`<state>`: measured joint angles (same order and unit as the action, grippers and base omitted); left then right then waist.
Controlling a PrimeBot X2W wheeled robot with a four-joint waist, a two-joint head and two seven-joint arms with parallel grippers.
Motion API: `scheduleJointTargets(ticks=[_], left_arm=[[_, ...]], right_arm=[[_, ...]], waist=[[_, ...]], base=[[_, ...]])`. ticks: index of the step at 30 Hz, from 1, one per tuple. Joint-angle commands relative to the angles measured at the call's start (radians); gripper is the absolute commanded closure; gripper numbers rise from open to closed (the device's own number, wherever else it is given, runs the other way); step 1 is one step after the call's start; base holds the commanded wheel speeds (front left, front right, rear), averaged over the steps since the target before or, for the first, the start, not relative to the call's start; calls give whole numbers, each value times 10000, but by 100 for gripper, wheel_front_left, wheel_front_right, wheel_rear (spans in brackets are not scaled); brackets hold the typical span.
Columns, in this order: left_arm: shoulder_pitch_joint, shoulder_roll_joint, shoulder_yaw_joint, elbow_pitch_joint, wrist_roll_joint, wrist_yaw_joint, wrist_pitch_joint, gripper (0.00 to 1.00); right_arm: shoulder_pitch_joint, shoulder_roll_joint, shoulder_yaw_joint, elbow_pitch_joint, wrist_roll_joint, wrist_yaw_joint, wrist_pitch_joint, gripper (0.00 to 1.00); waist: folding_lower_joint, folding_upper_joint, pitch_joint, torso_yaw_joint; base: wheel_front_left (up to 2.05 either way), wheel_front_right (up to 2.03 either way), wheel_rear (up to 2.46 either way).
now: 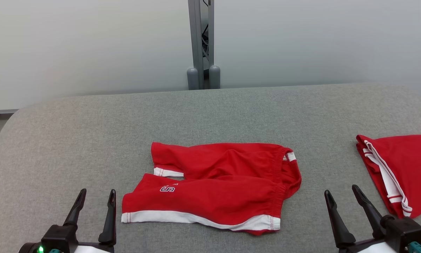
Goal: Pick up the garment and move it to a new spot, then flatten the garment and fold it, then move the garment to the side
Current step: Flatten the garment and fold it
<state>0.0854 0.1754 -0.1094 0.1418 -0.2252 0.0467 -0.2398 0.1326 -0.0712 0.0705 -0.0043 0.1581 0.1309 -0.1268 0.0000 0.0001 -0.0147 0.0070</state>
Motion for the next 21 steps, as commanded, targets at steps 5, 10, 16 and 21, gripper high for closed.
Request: scheduleJointTargets(ticks=[5, 10, 16, 21], left_arm=[[-163, 61, -20, 17, -95, 69, 124, 0], [-369, 95, -249, 361, -589, -376, 1333, 0], [-652, 248, -379, 1163, -1352, -927, 3077, 0], [-1067, 382, -415, 1765, -1751, -1208, 3732, 0]], right_arm=[[0, -14, 143, -128, 38, -4, 129, 0], [146, -400, 873, 75, 302, -4, 923, 0], [153, -919, 1968, 363, 757, -4, 1724, 0], [-250, -1167, 2598, 771, 1128, -4, 1890, 0]], waist=[[0, -1, 54, 54], [0, -1, 230, 140], [0, -1, 629, 109], [0, -1, 984, 101]], base=[[0, 0, 0], [0, 0, 0], [0, 0, 0], [0, 0, 0]])
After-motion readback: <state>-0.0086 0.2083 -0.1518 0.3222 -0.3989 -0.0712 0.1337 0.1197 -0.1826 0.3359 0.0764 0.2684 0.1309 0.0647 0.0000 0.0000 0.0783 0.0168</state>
